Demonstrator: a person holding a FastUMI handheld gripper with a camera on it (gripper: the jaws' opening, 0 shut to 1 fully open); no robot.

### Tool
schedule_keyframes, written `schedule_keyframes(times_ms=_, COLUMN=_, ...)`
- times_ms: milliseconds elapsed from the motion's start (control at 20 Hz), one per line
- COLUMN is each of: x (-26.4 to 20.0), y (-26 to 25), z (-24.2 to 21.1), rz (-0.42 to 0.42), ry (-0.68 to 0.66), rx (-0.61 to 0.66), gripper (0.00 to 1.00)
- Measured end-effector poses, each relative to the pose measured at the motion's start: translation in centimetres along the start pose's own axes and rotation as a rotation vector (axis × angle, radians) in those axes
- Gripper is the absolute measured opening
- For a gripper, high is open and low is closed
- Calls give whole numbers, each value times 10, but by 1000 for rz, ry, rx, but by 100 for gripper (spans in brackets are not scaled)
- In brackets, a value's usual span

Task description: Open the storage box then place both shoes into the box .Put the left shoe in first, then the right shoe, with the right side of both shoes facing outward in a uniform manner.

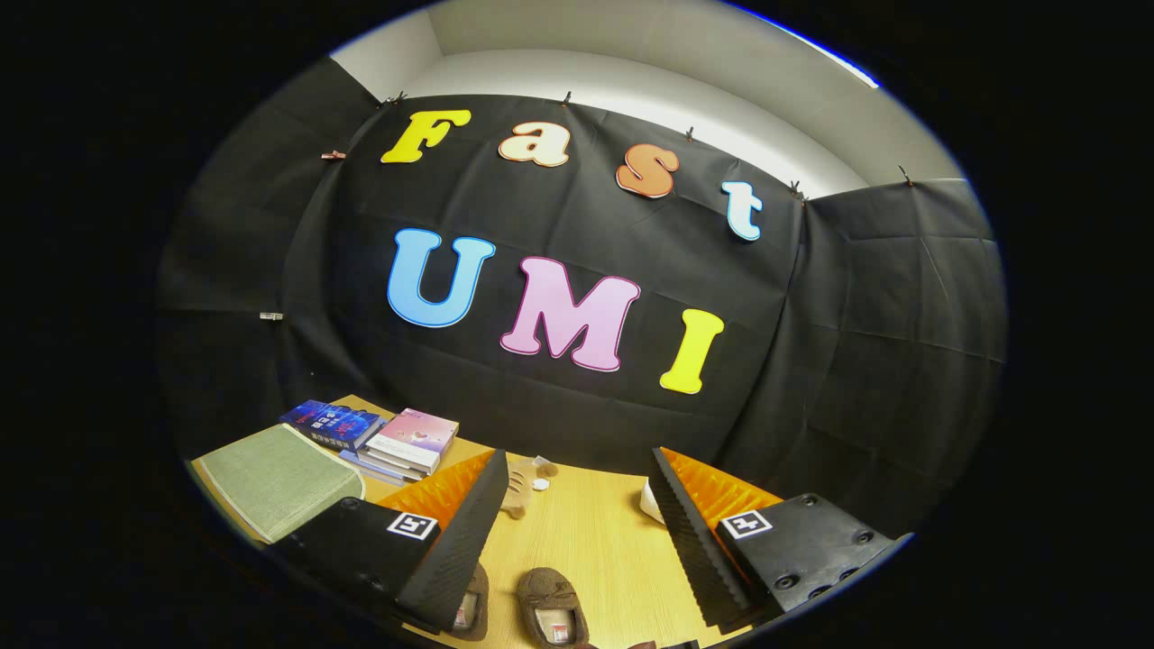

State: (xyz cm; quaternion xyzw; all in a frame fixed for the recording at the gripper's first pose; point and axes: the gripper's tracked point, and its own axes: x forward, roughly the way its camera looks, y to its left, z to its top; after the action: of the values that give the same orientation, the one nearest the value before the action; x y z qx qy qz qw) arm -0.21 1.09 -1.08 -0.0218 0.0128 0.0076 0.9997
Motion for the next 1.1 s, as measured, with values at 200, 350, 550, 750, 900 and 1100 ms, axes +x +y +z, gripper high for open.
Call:
schedule_keyframes(times_ms=200, x=-1, y=2, z=-2, rz=3, ry=3, rx=-3, gripper=98)
schedule_keyframes(times_ms=350, x=1, y=2, z=-2, rz=5, ry=5, rx=-3, gripper=98)
schedule_keyframes(times_ms=550, x=0, y=1, z=-3, rz=5, ry=8, rx=1, gripper=98)
schedule_keyframes(times_ms=750, x=0, y=1, z=-5, rz=6, ry=13, rx=4, gripper=98)
schedule_keyframes(times_ms=900, x=0, y=2, z=-6, rz=7, ry=16, rx=3, gripper=98)
schedule_keyframes(times_ms=1100, x=-2, y=3, z=-6, rz=9, ry=15, rx=2, gripper=98)
